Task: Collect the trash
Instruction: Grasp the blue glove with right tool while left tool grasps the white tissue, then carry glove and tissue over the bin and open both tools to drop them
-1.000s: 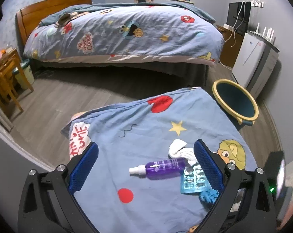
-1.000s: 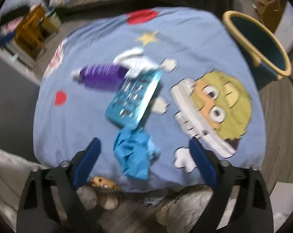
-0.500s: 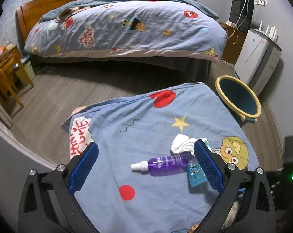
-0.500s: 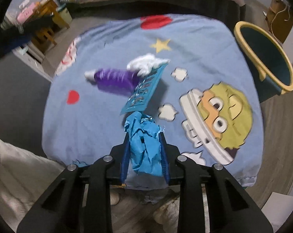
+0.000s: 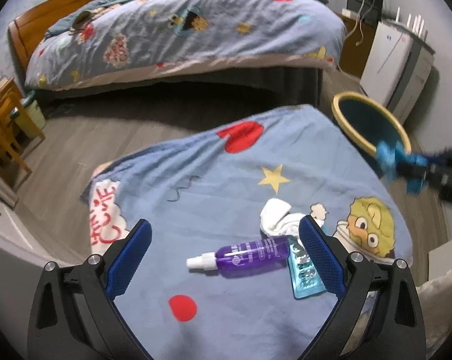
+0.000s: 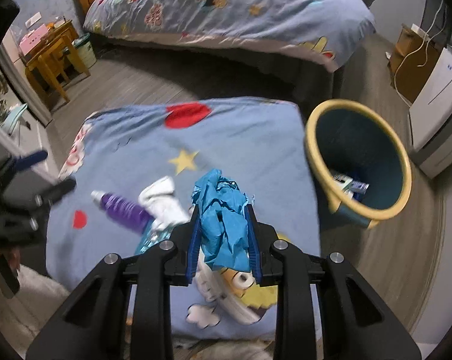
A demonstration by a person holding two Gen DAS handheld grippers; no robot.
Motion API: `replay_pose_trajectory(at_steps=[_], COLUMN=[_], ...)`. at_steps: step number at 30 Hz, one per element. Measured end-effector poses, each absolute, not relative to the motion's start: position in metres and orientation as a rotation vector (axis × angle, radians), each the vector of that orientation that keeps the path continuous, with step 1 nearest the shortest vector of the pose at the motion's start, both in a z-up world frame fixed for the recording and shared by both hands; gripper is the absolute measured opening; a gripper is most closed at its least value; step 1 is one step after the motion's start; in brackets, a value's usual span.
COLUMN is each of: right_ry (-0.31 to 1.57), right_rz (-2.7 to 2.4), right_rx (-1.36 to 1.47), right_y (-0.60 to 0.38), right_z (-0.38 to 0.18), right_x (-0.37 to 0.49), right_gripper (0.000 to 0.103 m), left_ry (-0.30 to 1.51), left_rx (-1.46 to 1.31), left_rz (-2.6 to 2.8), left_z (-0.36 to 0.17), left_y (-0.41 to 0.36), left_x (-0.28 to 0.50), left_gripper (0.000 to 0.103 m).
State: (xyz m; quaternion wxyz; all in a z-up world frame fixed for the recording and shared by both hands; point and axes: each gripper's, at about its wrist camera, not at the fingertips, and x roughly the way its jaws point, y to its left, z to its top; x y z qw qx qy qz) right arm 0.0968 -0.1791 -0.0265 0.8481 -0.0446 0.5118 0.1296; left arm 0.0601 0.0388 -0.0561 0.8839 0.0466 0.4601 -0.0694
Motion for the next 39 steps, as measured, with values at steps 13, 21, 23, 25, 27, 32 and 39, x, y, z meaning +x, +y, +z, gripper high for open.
replay_pose_trajectory(at_steps=[13, 21, 23, 25, 27, 32, 39], right_ry=[1.086, 1.085, 1.084, 1.086, 1.084, 1.08, 1.076], right_rz=[0.305, 0.329, 0.334, 0.34, 0.344, 0.35, 0.336], right_rx=[0.052, 0.112, 0.123, 0.131, 0.134, 0.129, 0.115], right_y=[-0.202, -0.211, -0.212, -0.213, -0.211, -0.208, -0.21], right_z=[-0.042, -0.039, -0.038, -0.038, -0.037, -0.037, -0.037], right_x=[0.124, 0.123, 0.124, 0.125, 0.125, 0.124, 0.124], right_gripper=[0.027, 0.027, 0.027, 0.027, 0.027, 0.027, 0.027], left_ry=[1.078, 1.126, 1.14, 1.163, 1.16, 1.16, 1.099], left_rx=[0.167, 0.165, 0.153, 0.151, 0.154, 0.174, 0.188], left_rz=[-0.228, -0.267, -0.272, -0.262, -0.259, -0.234, -0.225], left_z=[-0.125, -0.155, -0.158, -0.163, -0.163, -0.161, -0.141], left_y=[-0.021, -0.044, -0.045, -0.044, -0.043, -0.038, -0.035], left_x=[0.091, 0.103, 0.106, 0.109, 0.109, 0.111, 0.11], left_gripper=[0.097, 0.089, 0.072, 0.063, 0.057, 0.029, 0.022])
